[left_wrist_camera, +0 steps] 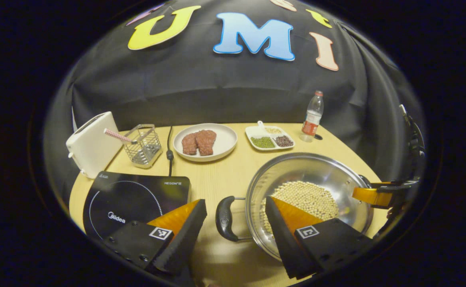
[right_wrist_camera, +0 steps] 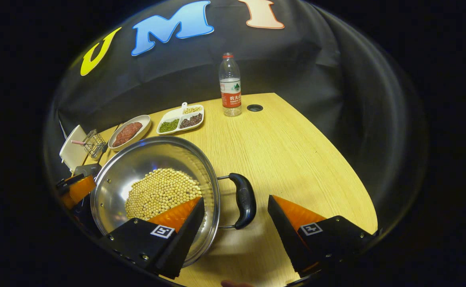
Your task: First push the handle of the pot to place it horizontally, then grasp the pot with both hands and set it on the induction cooktop.
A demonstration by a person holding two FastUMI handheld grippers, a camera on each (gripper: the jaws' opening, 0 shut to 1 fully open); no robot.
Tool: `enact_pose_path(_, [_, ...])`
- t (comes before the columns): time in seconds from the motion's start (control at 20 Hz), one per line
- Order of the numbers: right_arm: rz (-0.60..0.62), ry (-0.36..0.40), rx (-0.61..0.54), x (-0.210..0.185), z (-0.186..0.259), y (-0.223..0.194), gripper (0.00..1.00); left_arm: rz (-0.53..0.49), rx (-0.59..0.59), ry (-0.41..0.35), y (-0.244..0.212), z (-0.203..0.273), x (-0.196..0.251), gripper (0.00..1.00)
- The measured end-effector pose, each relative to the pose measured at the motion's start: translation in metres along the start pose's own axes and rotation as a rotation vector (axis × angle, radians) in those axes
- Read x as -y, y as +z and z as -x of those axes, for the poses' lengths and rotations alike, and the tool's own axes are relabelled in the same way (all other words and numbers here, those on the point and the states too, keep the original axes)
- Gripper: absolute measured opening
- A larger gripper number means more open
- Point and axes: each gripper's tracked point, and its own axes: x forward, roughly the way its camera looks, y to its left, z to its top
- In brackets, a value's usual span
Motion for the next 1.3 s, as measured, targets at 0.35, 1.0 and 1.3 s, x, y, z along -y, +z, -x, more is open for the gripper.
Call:
enact_pose_path(0.35, [0.001,-0.024,-0.024,0.001,-0.021,-0.009,0.99,0.004,-0.039,0.011,-0.027,-0.022,-0.001,0.93])
enact_pose_path(1.0, [-0.040,0.010,-0.068,-0.013,-0.021,-0.016,0.64,-0.002,-0.033,0.015,-0.024,-0.034,-0.002,0.70])
enact_pose_path(1.3, [-0.023,0.008,-0.076,-0.015,-0.012,-0.017,0.64,-0.002,-0.035,0.019,-0.021,-0.027,-0.002,0.60])
